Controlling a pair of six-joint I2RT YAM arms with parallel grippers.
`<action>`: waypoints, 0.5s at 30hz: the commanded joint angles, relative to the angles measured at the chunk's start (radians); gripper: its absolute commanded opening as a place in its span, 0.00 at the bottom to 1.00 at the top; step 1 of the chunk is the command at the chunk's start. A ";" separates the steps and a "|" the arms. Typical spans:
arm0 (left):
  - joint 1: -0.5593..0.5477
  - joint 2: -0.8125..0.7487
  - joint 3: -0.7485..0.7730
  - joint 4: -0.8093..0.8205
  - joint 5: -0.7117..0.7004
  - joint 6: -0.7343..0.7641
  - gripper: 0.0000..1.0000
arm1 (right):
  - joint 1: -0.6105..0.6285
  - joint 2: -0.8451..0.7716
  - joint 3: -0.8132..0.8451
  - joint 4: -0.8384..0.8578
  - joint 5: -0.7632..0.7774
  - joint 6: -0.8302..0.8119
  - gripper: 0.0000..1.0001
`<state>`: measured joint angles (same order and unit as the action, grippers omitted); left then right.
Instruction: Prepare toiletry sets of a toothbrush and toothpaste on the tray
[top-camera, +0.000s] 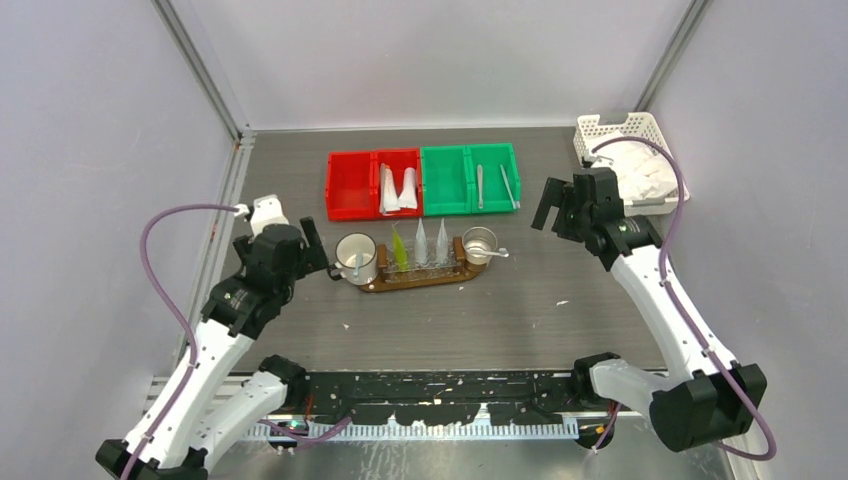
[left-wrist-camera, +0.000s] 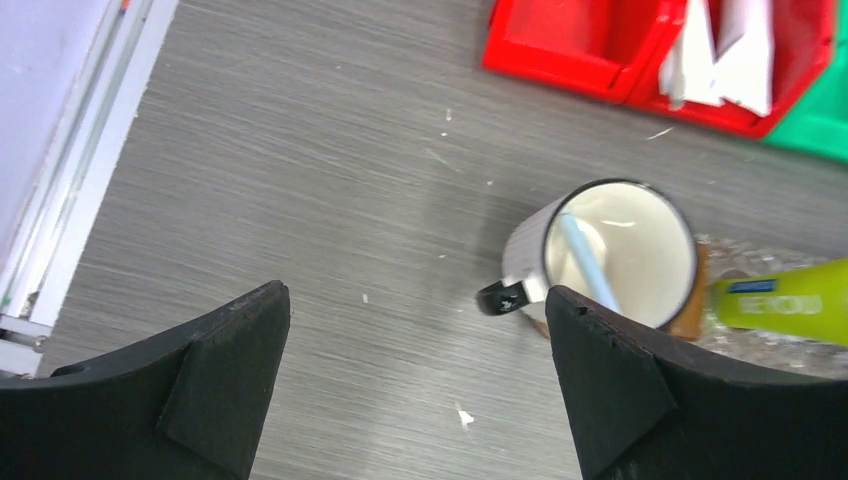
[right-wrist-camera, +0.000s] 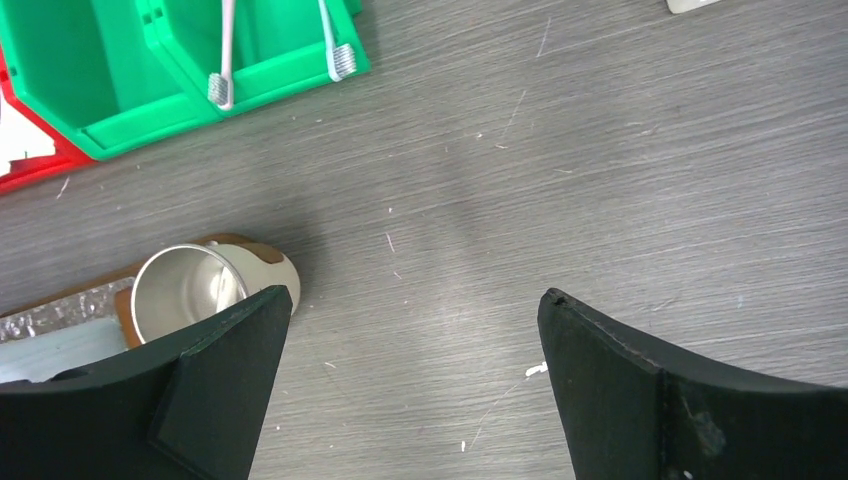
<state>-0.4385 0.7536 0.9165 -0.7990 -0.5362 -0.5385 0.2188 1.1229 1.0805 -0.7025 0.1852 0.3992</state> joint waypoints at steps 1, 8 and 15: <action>-0.003 -0.083 -0.091 0.179 -0.082 0.105 1.00 | 0.002 -0.095 -0.043 0.151 0.068 0.023 1.00; -0.003 -0.097 -0.234 0.379 -0.046 0.200 1.00 | 0.003 -0.089 -0.148 0.244 0.228 0.061 1.00; -0.002 -0.099 -0.345 0.566 -0.059 0.289 1.00 | 0.002 -0.163 -0.372 0.520 0.342 -0.088 1.00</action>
<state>-0.4385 0.6659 0.6277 -0.4465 -0.5694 -0.3305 0.2188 1.0203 0.7864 -0.4042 0.4171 0.3866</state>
